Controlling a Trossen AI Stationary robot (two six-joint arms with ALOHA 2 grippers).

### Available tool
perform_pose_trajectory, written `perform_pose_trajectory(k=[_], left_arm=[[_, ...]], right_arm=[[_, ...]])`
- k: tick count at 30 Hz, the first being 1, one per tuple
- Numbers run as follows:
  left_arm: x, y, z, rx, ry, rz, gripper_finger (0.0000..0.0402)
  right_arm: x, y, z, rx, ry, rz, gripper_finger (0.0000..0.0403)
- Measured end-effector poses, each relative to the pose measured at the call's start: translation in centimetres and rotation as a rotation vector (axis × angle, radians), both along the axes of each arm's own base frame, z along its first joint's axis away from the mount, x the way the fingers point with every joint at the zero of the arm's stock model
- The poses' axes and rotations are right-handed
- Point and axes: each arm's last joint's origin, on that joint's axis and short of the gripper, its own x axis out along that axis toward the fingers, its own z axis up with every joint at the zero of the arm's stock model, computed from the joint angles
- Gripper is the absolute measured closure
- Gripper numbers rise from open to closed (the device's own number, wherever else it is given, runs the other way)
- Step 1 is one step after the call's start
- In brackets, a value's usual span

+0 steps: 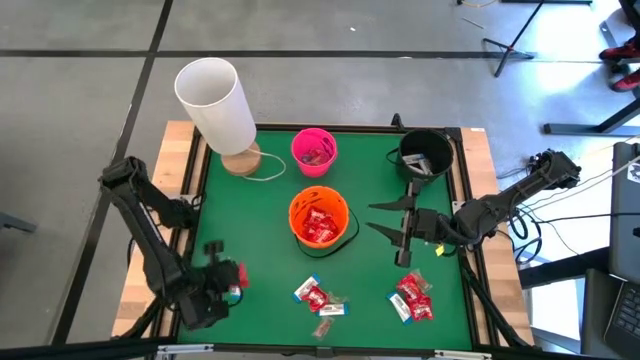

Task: Sort candy
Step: Put the red candy into the orange bucket

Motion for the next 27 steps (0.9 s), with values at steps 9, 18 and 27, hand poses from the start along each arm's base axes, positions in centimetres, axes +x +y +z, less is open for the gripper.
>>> perform_pose_trajectory(k=[9, 18, 27], left_arm=[[6.0, 5.9, 4.0, 0.212, -0.312, -0.172, 0.0379], [12.2, 13.9, 4.9, 0.12, -0.483, -0.34, 0.0378], [14.3, 20.0, 4.2, 0.027, -0.495, -0.279, 0.0377]], right_arm=[[-0.1, -0.1, 0.6, 0.007, -0.057, -0.003, 0.0237], [-0.1, -0.1, 0.7, 0.005, -0.058, -0.003, 0.0237], [0.1, -0.4, 0.3, -0.021, -0.025, -0.019, 0.0237]])
